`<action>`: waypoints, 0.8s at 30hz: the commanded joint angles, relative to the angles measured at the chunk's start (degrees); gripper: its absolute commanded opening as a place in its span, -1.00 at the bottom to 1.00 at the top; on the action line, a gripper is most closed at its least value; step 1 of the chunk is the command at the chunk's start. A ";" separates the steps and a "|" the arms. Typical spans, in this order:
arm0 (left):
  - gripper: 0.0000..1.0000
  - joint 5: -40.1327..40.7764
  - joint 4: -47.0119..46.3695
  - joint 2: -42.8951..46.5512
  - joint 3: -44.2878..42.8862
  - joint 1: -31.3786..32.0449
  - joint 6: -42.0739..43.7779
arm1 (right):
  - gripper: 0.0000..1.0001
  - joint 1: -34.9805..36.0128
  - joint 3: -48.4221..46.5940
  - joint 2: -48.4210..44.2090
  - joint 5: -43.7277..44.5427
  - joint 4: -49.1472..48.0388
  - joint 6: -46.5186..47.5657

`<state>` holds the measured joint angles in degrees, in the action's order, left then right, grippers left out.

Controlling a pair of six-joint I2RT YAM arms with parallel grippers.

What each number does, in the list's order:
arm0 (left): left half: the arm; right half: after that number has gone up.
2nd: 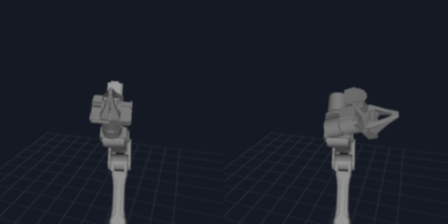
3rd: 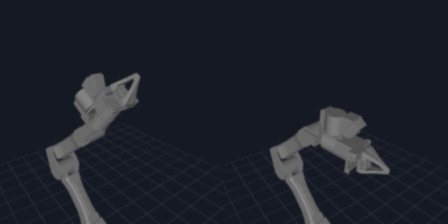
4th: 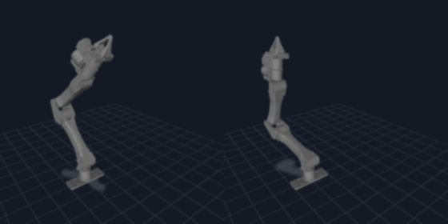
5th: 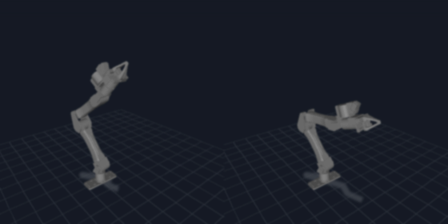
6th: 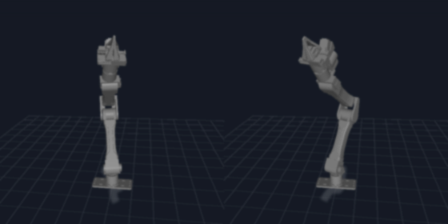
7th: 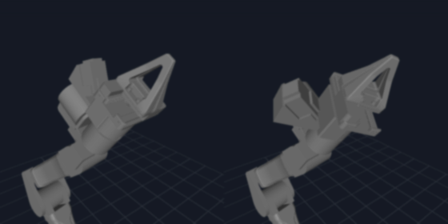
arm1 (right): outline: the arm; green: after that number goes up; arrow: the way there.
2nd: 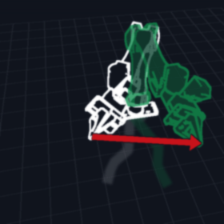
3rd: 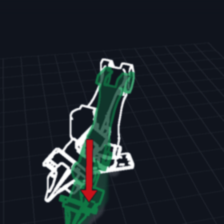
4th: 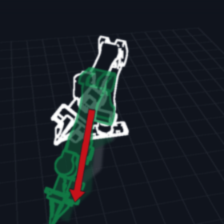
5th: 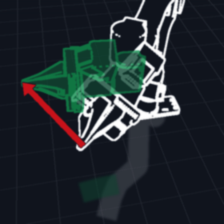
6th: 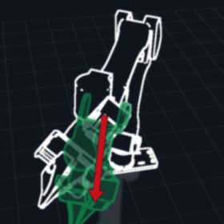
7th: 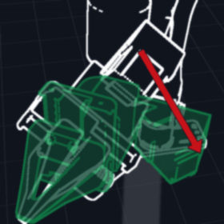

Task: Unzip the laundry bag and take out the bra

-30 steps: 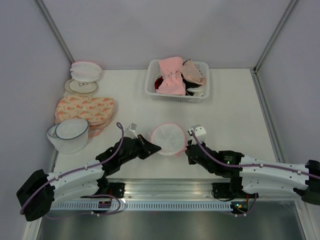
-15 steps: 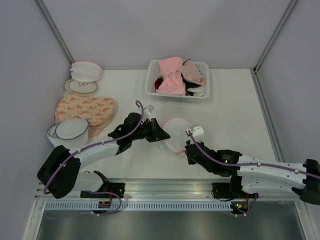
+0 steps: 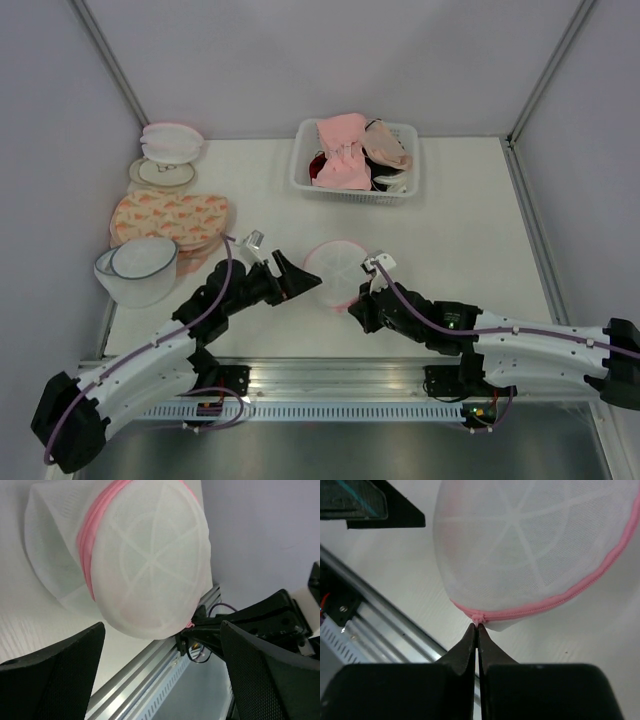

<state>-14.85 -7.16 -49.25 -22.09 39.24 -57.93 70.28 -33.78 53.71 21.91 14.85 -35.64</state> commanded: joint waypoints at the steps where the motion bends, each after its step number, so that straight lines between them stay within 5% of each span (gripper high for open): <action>1: 0.99 5.36 4.08 8.80 5.38 0.13 -9.55 | -0.99 0.03 1.78 0.07 -11.78 -12.55 1.45; 7: 0.99 5.09 4.08 14.27 9.52 3.20 -17.29 | -0.99 0.03 1.79 4.37 -17.51 -18.89 0.83; 19: 0.92 12.66 -7.95 1.63 7.68 10.94 -22.05 | -0.99 0.03 1.08 8.78 -18.57 -19.60 1.54; 22: 0.37 11.52 -12.59 -3.38 7.23 11.03 -21.70 | -0.99 0.03 1.26 8.08 -17.96 -18.81 1.62; 23: -0.10 11.42 -13.57 -4.87 7.23 11.03 -21.87 | -0.99 0.03 1.09 7.99 -17.52 -18.11 1.89; 24: -0.34 11.16 -14.28 -5.58 7.23 11.03 -21.96 | -0.99 0.03 1.00 7.81 -17.26 -17.67 1.97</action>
<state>-4.40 -14.50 -52.90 -12.75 50.02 -77.76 70.28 -31.75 62.43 4.19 -2.11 -34.61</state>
